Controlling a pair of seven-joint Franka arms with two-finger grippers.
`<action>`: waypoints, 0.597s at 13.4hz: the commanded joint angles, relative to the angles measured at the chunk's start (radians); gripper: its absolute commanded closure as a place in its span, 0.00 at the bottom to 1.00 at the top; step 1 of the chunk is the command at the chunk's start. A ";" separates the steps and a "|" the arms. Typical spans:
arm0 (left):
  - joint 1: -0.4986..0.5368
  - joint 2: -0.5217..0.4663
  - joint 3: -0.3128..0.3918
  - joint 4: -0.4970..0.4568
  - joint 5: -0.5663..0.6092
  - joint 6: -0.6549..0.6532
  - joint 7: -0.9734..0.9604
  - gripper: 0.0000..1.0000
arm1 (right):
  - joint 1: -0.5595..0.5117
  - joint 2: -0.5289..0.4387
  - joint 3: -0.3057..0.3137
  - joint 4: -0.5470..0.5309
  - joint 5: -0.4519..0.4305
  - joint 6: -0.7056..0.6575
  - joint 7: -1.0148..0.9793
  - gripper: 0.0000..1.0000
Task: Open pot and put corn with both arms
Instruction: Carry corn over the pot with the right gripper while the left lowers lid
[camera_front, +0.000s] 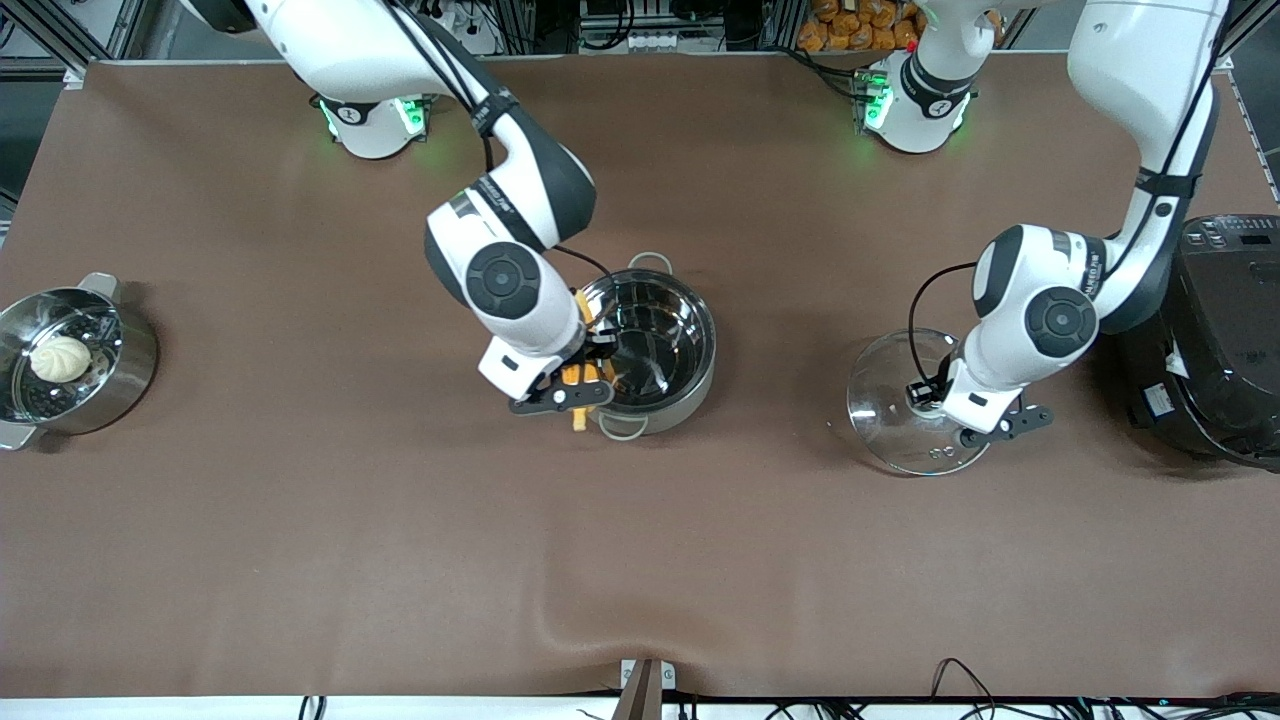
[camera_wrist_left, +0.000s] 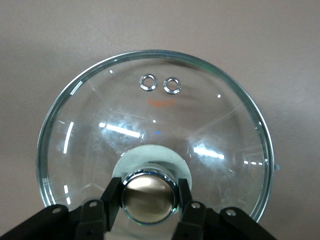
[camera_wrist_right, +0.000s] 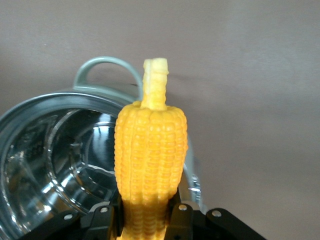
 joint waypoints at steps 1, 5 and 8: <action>0.033 -0.042 -0.015 -0.051 0.041 0.027 -0.008 1.00 | 0.046 0.042 -0.014 0.058 0.000 -0.001 0.038 1.00; 0.035 -0.022 -0.016 -0.043 0.041 0.027 -0.012 0.52 | 0.083 0.042 -0.014 0.057 -0.002 -0.001 0.041 1.00; 0.035 -0.011 -0.016 -0.032 0.039 0.026 -0.012 0.00 | 0.092 0.056 -0.014 0.055 -0.003 -0.001 0.040 1.00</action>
